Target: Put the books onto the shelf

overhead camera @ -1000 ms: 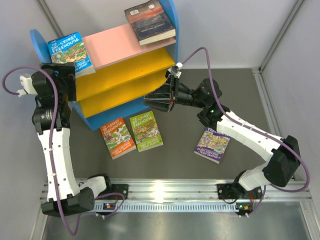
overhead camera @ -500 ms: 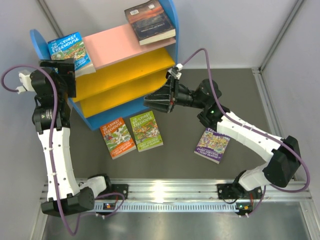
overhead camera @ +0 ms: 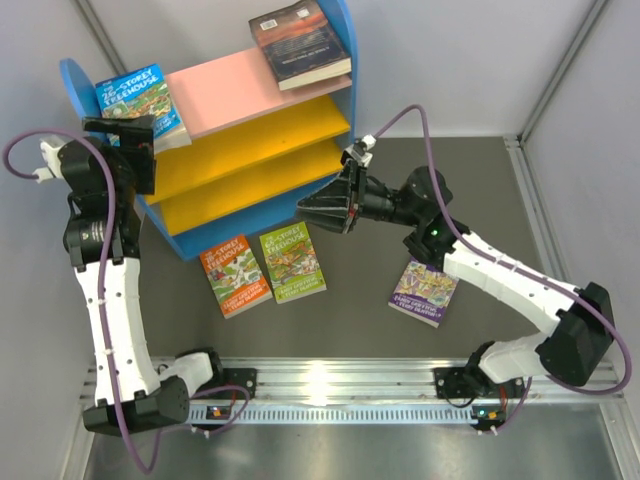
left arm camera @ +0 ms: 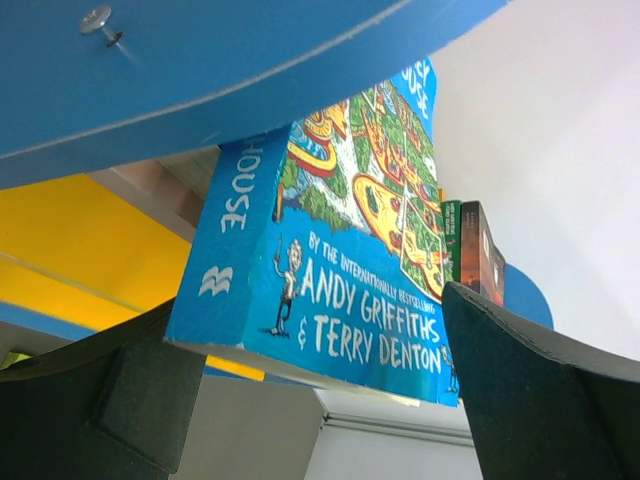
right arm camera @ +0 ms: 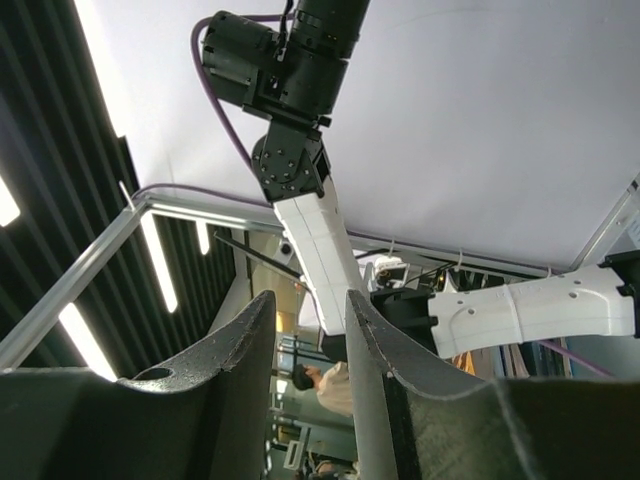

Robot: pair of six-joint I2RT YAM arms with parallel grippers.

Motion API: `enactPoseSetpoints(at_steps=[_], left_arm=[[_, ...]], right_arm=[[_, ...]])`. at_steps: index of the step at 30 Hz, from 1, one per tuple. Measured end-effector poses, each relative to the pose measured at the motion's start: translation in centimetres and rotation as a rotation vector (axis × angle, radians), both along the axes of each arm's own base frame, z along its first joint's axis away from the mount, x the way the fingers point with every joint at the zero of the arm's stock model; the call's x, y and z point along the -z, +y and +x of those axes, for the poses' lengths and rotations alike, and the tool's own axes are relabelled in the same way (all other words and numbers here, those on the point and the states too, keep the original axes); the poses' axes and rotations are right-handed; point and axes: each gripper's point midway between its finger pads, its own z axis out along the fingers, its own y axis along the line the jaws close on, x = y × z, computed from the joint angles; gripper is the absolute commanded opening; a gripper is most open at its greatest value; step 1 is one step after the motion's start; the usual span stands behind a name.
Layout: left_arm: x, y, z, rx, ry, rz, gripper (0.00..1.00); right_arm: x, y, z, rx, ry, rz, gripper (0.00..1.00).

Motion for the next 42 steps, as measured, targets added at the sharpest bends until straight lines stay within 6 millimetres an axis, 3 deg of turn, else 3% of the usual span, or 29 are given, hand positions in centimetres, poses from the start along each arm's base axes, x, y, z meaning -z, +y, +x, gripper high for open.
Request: enactPoseSetpoints(at_steps=[3, 8, 13, 19, 21, 24, 42], left_arm=[[-0.5, -0.2, -0.5, 0.008, -0.013, 0.005, 0.95], [-1.7, -0.5, -1.3, 0.018, -0.040, 0.020, 0.68], [-1.6, -0.7, -2.0, 0.021, -0.033, 0.024, 0.66], [-1.7, -0.9, -2.5, 0.020, -0.037, 0.021, 0.52], [-1.8, -0.9, -2.7, 0.019, -0.039, 0.020, 0.37], [-1.7, -0.8, -2.7, 0.015, -0.038, 0.017, 0.32], [-0.8, 0.9, -1.1, -0.067, -0.031, -0.002, 0.38]], right_arm=[[0.0, -0.4, -0.3, 0.006, -0.004, 0.003, 0.34], [0.2, -0.9, -0.7, 0.015, -0.007, 0.003, 0.33], [0.5, -1.4, -1.0, 0.022, -0.002, 0.000, 0.33], [0.6, -2.0, -1.5, 0.029, -0.003, 0.002, 0.32], [0.7, -2.2, -1.7, 0.030, -0.001, 0.000, 0.31], [0.5, -2.3, -1.8, 0.032, -0.007, 0.001, 0.30], [1.0, -3.0, -2.5, 0.038, -0.010, -0.017, 0.28]])
